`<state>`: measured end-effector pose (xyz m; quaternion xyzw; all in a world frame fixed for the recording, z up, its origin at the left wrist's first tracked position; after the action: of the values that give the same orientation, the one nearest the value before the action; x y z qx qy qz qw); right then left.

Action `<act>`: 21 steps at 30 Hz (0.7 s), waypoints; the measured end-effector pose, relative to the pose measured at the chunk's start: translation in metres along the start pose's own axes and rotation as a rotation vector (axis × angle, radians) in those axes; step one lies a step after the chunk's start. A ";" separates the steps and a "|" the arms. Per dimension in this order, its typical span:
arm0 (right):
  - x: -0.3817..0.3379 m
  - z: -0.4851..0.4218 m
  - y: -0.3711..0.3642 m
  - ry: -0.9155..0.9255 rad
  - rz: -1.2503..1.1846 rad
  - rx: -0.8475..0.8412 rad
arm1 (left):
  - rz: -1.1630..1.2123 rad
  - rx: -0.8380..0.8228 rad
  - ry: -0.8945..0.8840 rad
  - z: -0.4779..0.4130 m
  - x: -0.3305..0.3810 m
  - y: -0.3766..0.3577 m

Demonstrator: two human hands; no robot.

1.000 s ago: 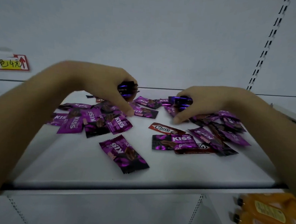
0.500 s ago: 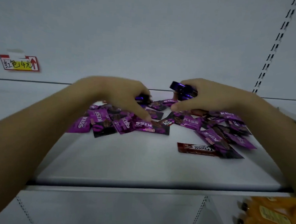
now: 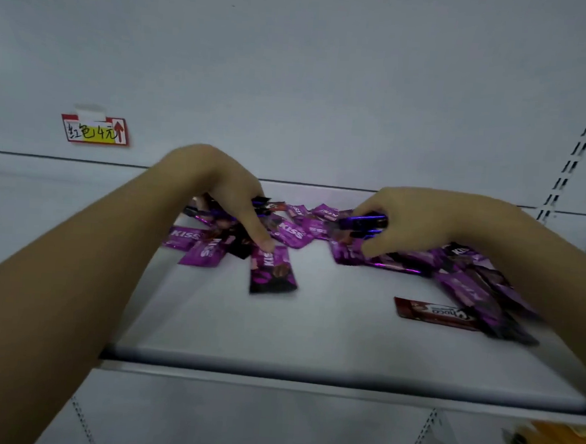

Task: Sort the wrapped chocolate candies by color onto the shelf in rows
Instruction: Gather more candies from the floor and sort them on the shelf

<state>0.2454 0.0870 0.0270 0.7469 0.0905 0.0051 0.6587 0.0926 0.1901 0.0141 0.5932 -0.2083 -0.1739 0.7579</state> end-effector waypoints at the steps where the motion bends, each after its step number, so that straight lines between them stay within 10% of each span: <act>1: 0.006 0.001 0.003 -0.017 -0.008 0.030 | 0.047 -0.003 -0.034 -0.001 0.008 -0.003; 7: -0.012 -0.011 0.010 0.085 -0.103 0.165 | 0.283 0.189 -0.222 -0.005 0.014 0.023; 14: -0.014 -0.018 -0.010 0.065 0.049 0.018 | 0.075 0.079 0.136 -0.004 -0.045 0.016; 18: 0.009 -0.013 -0.002 0.008 -0.070 0.176 | 0.396 0.011 -0.028 -0.005 -0.022 0.007; 21: 0.019 -0.009 0.010 -0.045 -0.292 0.331 | 0.454 0.267 -0.159 -0.006 -0.001 0.031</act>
<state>0.2646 0.0975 0.0354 0.8236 0.1827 -0.1220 0.5229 0.0952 0.2030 0.0426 0.6106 -0.4160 -0.0167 0.6736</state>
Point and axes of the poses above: each hand's wrist, its own z-axis away from the middle knuckle, its own y-axis out of the back of the hand, x = y × z, the point moved 8 cm from there along -z, towards the middle knuckle, and after that the axes turned 10 degrees about x, right-handed, at the moved point
